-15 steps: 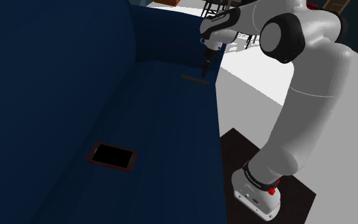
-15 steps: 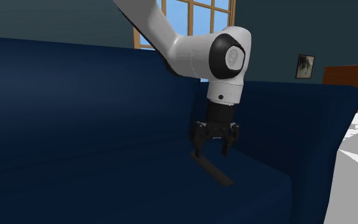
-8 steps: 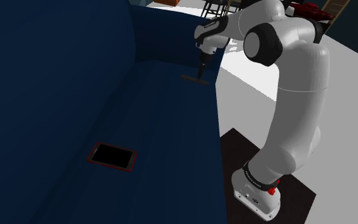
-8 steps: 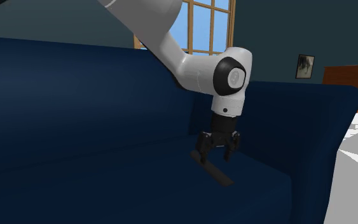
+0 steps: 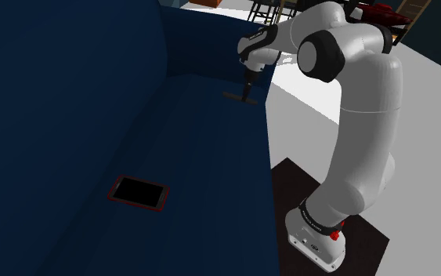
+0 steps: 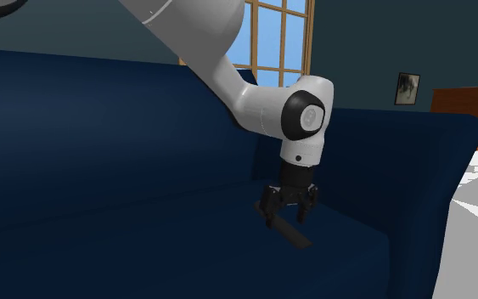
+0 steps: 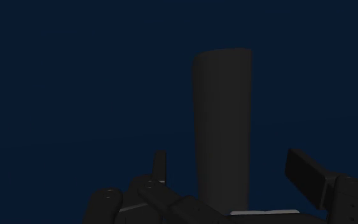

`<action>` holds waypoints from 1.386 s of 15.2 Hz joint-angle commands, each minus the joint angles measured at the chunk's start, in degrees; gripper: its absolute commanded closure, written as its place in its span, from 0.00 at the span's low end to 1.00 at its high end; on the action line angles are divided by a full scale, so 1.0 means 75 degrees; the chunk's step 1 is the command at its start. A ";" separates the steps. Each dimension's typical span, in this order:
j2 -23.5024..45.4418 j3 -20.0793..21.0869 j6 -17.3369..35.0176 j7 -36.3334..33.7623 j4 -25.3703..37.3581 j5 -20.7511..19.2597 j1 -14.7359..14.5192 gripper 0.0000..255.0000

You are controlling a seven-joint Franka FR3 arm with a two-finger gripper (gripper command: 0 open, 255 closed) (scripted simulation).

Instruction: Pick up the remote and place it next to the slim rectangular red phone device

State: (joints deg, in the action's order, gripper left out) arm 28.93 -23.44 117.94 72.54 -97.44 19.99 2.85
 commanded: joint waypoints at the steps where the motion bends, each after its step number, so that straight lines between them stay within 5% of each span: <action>1: 0.0000 0.0000 0.0005 0.0001 -0.0004 0.0001 -0.0001 0.00; 3: 0.0000 0.0000 0.0004 0.0001 -0.0003 0.0001 0.0000 0.00; 4: 0.0000 0.0000 0.0004 0.0001 -0.0003 0.0001 0.0000 1.00; 21: -0.0376 -0.0109 -0.0619 -0.0184 0.0287 -0.0215 -0.0054 1.00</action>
State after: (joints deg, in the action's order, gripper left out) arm 26.28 -24.19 114.14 71.38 -96.01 18.55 2.42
